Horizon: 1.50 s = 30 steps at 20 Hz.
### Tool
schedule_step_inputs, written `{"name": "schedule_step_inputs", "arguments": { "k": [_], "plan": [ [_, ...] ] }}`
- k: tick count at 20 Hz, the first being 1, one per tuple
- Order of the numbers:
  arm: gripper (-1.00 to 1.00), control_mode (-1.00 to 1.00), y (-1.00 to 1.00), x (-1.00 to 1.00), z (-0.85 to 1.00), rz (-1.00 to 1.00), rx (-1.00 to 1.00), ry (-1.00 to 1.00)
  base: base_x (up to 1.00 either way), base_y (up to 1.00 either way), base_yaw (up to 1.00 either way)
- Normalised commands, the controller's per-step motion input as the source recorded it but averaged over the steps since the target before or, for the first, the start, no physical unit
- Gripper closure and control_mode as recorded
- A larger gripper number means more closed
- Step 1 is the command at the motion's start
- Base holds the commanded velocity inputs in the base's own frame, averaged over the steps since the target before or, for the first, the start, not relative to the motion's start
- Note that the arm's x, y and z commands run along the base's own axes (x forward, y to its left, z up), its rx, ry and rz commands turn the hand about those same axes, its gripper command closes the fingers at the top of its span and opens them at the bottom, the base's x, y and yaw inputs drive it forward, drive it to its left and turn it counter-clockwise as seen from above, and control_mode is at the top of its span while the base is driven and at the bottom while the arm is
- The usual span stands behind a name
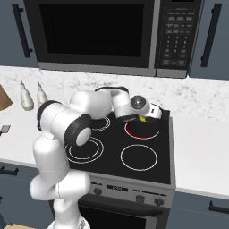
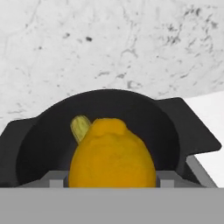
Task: Put the cucumber and lemon in the pot. Retrieve the spatula and lightly stir the vegetables in the pot.
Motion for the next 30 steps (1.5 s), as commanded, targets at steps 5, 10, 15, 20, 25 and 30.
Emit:
{"name": "schedule_step_inputs", "arguments": {
  "k": [5, 10, 15, 20, 25, 30],
  "plan": [
    [1.00, -1.00, 0.00, 0.46, -0.16, 0.11, 0.00, 0.00, 0.00, 0.00, 0.00],
    [1.00, -1.00, 0.00, 0.41, -0.12, 0.10, 0.00, 0.01, 0.00, 0.00, 0.00],
    [1.00, -1.00, 0.05, 0.06, -0.02, 0.10, 0.00, 0.00, 0.00, 0.00, 0.00],
    [1.00, -1.00, 0.25, 0.00, 0.03, 0.06, 0.00, 0.00, 0.00, 0.00, 0.00],
    [-1.00, -1.00, 0.15, 0.06, 0.20, 0.01, 0.00, 0.00, 0.00, 0.00, 0.00],
    [-1.00, -1.00, 0.00, 0.00, 0.36, 0.00, 0.00, 0.00, 0.00, 0.00, 0.00]
  ]
}}
